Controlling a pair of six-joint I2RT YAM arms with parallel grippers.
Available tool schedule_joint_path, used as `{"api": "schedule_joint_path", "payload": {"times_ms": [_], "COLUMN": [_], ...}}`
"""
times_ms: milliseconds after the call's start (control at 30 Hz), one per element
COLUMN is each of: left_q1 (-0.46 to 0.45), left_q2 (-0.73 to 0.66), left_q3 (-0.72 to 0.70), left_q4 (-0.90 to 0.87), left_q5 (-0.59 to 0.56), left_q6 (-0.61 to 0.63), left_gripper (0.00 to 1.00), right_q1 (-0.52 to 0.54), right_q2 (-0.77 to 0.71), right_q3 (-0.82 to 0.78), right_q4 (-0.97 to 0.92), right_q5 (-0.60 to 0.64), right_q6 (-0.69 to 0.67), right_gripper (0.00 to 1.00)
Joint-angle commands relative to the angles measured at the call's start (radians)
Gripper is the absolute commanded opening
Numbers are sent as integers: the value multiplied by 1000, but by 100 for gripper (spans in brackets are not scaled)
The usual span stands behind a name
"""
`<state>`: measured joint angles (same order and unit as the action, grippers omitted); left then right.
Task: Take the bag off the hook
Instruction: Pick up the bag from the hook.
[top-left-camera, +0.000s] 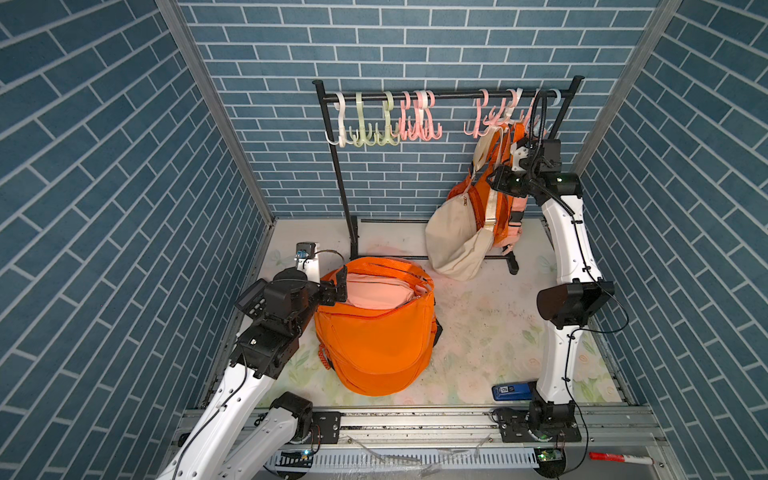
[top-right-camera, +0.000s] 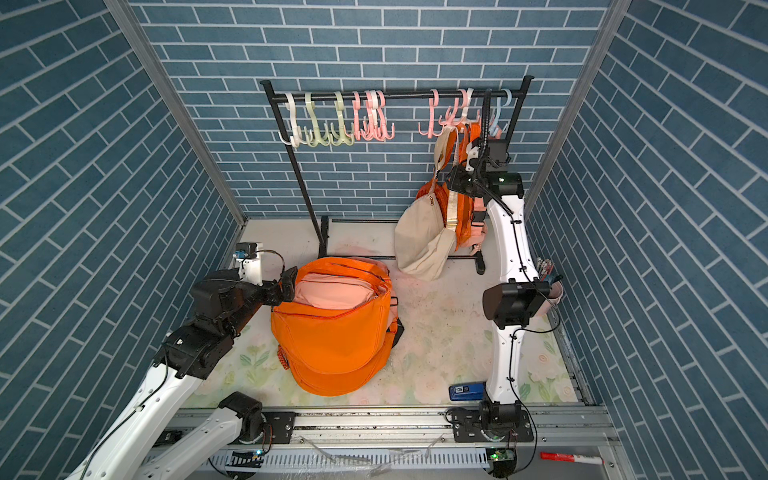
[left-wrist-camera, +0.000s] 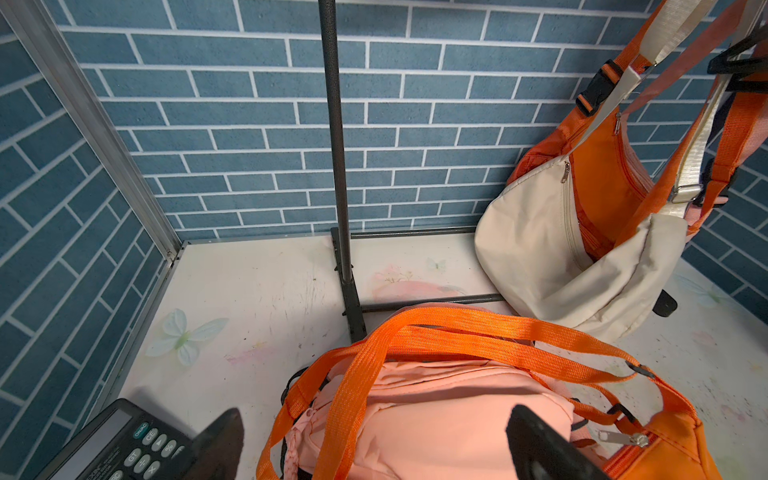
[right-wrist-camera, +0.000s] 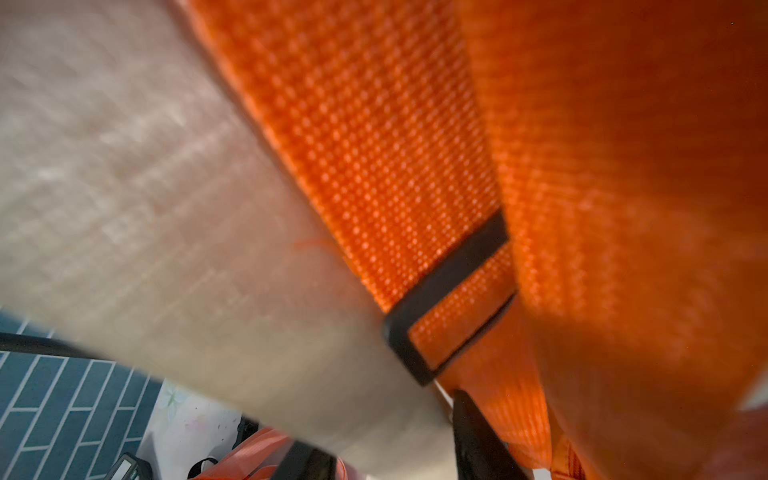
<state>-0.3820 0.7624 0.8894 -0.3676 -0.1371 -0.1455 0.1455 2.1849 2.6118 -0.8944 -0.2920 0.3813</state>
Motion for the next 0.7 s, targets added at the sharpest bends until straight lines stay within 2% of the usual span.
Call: {"api": "schedule_joint_path", "payload": {"times_ms": [0, 300, 400, 500, 600, 667], "left_q1": [1, 1, 2, 0, 0, -2], "left_q2": [0, 5, 0, -2, -3, -6], "left_q3": [-12, -12, -11, -13, -13, -14], "left_q4": [16, 18, 17, 18, 18, 16], "left_q5": [-2, 1, 2, -1, -3, -6], "left_q6": [8, 6, 8, 8, 10, 11], "left_gripper": [99, 99, 99, 99, 99, 99], "right_q1": [-2, 0, 0, 5, 14, 27], "right_q2": [36, 57, 64, 70, 70, 65], "right_q3": [13, 13, 10, 10, 10, 10], "right_q4": [38, 59, 73, 89, 102, 104], "right_q5": [-36, -56, -60, -73, -84, -99], "right_q6": [40, 45, 49, 64, 65, 60], "right_gripper": [45, 48, 38, 23, 0, 0]}}
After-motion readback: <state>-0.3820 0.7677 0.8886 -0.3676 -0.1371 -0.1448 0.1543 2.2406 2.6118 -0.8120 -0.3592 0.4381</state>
